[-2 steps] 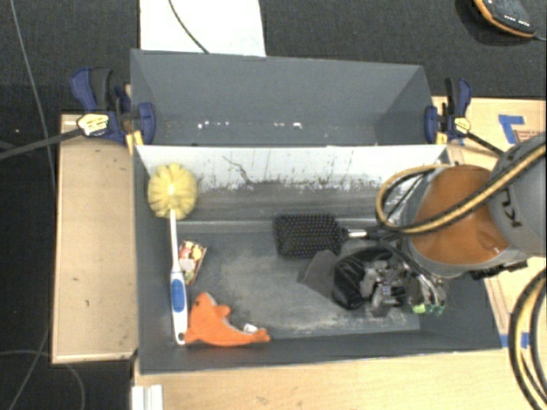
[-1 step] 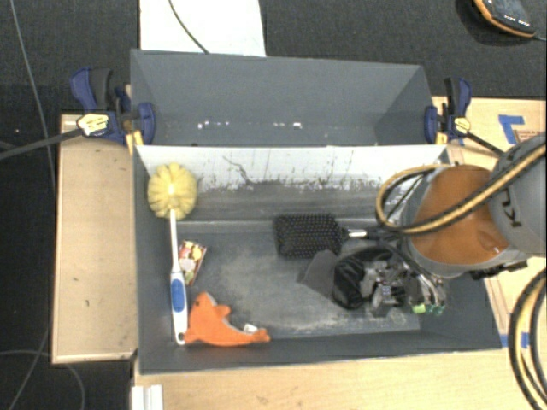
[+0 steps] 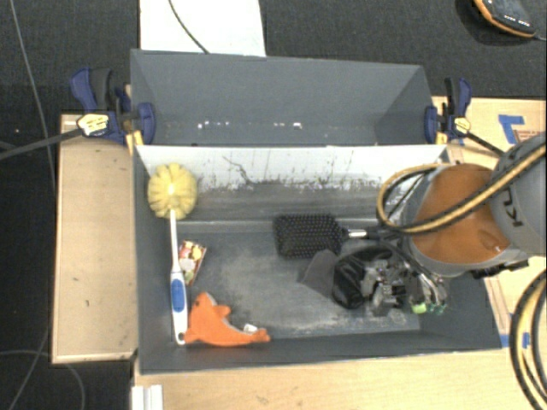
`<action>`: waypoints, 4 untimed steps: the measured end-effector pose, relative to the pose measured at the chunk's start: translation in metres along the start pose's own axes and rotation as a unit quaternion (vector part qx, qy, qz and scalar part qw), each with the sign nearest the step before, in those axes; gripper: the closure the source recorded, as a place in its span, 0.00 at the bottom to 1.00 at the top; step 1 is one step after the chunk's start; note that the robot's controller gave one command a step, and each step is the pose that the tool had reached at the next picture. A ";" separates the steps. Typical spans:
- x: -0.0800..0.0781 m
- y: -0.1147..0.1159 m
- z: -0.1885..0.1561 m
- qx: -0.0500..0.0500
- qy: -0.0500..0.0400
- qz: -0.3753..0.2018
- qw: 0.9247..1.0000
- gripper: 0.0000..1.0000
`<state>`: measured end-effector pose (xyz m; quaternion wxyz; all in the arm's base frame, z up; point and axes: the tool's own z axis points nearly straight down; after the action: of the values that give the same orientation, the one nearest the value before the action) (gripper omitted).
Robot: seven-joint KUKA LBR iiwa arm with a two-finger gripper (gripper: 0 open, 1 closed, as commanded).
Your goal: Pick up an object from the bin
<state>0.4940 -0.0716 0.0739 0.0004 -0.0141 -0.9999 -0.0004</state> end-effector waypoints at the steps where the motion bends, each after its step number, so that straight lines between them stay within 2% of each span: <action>1: 0.000 0.000 -0.008 0.000 0.000 0.000 1.000 1.00; 2: 0.002 0.000 -0.026 0.000 0.004 0.000 1.000 1.00; 4: 0.000 0.000 -0.053 0.000 -0.001 0.000 1.000 1.00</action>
Offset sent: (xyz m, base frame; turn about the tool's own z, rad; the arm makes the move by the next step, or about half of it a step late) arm 0.0001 0.0000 0.0684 -0.0001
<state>0.4945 -0.0717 0.1271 -0.0005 -0.0140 -0.9999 -0.0003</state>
